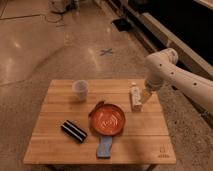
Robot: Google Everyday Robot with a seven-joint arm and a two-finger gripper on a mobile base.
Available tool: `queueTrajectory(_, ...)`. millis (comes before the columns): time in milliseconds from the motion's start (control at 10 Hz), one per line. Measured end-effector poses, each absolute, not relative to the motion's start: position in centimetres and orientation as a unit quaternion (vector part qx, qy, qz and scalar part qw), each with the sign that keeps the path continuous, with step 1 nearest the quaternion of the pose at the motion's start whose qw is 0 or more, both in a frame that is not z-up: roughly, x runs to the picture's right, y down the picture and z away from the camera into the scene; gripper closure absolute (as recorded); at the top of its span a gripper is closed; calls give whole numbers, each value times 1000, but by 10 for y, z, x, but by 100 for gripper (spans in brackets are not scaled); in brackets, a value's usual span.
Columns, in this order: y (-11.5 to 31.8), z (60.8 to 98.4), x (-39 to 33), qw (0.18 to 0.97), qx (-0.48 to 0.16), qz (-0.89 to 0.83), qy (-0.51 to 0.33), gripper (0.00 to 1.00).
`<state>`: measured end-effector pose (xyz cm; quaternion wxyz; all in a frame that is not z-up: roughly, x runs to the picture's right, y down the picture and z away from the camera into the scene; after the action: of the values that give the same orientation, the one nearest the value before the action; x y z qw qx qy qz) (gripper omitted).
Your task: Stand the bottle upright
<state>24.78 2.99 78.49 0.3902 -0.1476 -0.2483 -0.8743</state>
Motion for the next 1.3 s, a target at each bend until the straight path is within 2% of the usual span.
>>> queueTrajectory(1000,29,785,249,391,-150,-874,-246,22)
queueTrajectory(1300,23,815,234,386,-197,-869,-239,22)
